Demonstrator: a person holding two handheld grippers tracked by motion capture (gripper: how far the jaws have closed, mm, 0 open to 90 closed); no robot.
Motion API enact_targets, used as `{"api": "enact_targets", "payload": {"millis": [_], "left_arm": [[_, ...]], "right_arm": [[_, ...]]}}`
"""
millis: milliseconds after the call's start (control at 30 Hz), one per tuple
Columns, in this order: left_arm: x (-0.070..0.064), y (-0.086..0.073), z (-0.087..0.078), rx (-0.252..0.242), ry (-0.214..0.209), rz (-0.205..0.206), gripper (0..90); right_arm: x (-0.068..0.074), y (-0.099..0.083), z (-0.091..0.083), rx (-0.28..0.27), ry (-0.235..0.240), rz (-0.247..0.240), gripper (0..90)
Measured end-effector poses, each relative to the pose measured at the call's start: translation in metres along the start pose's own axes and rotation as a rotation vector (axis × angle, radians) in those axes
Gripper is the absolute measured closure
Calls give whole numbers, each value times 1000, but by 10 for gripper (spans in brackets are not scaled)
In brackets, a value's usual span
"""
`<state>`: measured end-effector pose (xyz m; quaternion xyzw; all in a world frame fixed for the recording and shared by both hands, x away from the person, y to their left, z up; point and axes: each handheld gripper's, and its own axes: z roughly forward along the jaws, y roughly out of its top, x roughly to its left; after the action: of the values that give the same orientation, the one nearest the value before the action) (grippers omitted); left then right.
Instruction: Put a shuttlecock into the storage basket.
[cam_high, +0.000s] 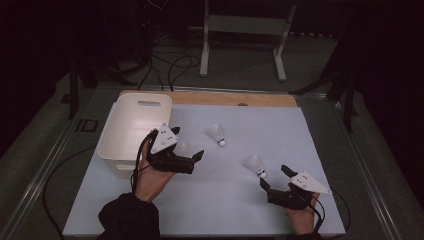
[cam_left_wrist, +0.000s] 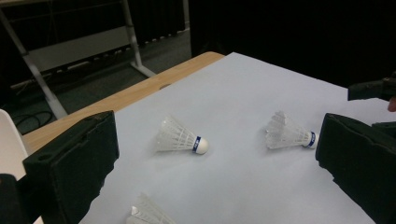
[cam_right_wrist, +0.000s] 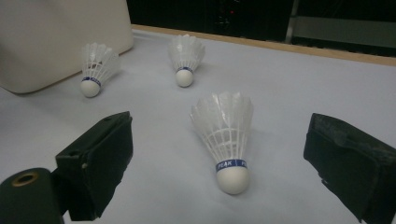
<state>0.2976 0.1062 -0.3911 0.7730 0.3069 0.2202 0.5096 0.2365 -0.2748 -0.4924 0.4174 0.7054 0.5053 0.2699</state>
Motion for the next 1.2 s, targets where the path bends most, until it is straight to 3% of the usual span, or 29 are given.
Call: {"api": "enact_targets", "payload": {"millis": [800, 1200], "left_arm": [[5, -8, 27, 52, 17, -6, 2], [5, -13, 43, 76, 47, -9, 2]], "right_arm": [[0, 0, 0, -1, 1, 4, 81], [0, 0, 0, -2, 2, 3, 81]]}}
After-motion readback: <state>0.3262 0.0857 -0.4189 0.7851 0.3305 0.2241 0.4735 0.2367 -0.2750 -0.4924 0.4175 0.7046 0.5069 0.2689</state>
